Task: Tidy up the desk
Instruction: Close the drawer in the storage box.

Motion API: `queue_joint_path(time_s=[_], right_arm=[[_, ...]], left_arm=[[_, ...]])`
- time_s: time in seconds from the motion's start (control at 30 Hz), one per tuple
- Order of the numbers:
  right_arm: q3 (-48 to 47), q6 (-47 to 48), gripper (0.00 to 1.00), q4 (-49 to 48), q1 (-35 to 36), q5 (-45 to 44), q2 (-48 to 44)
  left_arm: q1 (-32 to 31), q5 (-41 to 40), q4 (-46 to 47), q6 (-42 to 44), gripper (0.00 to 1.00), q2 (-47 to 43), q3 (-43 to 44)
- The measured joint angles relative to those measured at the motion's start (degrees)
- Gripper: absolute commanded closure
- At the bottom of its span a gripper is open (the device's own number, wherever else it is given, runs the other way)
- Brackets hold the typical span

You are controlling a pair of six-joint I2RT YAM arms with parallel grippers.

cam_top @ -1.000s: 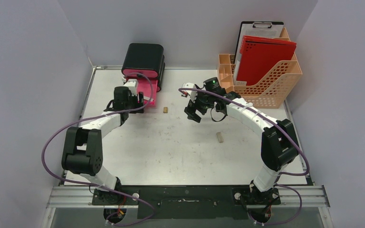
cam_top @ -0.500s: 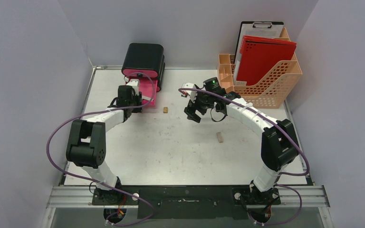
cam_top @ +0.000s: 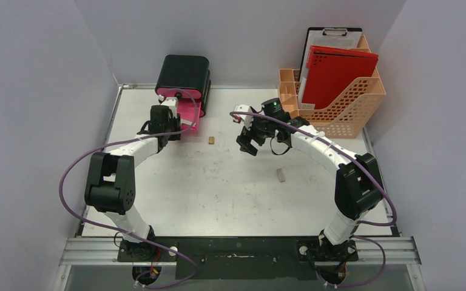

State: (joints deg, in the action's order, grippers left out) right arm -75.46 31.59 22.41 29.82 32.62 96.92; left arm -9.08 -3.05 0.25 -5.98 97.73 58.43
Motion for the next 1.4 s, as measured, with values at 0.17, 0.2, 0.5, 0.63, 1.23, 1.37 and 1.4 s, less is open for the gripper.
queue_joint_path(time_s=[0.17,0.2,0.5,0.63,1.23,1.37,1.4], right_arm=[[0.0,-0.02,0.1,-0.04,-0.17,0.13,0.0],[0.0,-0.02,0.1,-0.04,-0.2,0.2,0.0],[0.0,-0.04,0.1,-0.07,-0.17,0.26,0.0],[0.0,-0.22,0.1,-0.07,-0.17,0.26,0.0],[0.0,-0.76,0.1,-0.07,-0.17,0.26,0.07],[0.0,-0.85,0.1,-0.09,-0.17,0.26,0.09],[0.0,-0.85,0.1,-0.09,-0.17,0.26,0.09]], left_arm=[[-0.17,-0.76,0.59,-0.04,0.75,-0.04,2.29],[-0.22,-0.9,0.79,-0.04,0.75,-0.04,2.69],[-0.55,-1.81,2.21,-0.26,0.75,1.16,4.94],[-1.36,-3.63,5.88,-0.48,0.75,4.09,6.69],[-2.51,-6.19,10.58,0.55,0.56,13.35,18.56],[-2.54,-6.43,10.1,1.38,0.56,15.23,21.9],[-2.56,-6.56,10.03,1.75,0.56,15.41,22.21]])
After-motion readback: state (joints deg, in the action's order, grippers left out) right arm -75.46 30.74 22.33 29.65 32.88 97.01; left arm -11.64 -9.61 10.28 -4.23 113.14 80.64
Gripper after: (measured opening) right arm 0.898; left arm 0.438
